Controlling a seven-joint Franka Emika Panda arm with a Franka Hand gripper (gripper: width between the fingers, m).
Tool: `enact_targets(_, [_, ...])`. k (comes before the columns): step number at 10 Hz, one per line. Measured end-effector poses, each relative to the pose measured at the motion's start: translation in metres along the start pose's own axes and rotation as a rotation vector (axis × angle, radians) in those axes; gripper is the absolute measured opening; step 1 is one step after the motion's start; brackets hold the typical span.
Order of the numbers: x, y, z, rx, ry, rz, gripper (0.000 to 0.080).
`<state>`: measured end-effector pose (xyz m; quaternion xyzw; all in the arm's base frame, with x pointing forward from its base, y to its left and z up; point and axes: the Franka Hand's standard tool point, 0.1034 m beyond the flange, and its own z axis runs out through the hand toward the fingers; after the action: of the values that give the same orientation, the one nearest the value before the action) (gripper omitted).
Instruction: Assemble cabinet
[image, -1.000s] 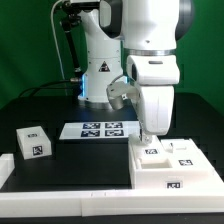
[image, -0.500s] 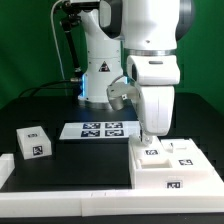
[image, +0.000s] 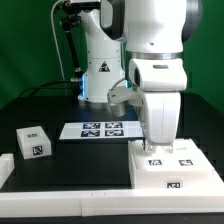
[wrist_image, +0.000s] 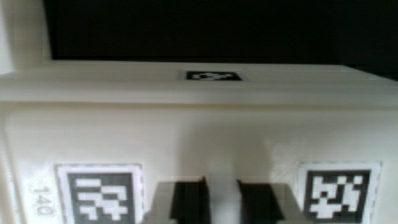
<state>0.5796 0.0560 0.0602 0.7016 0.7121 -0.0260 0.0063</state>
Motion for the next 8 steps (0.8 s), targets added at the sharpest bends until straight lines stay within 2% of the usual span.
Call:
enact_targets(3, [0.0008,0.0007,-0.0002,0.047,-0.014,0.0,0.0068])
enact_targets(7, [0.0008,-0.0001,-0.0005,0.031,-0.009,0.006,0.0074])
enact_targets(8, [0.0002,-0.0004,-0.0012,0.026,-0.009,0.007,0.0255])
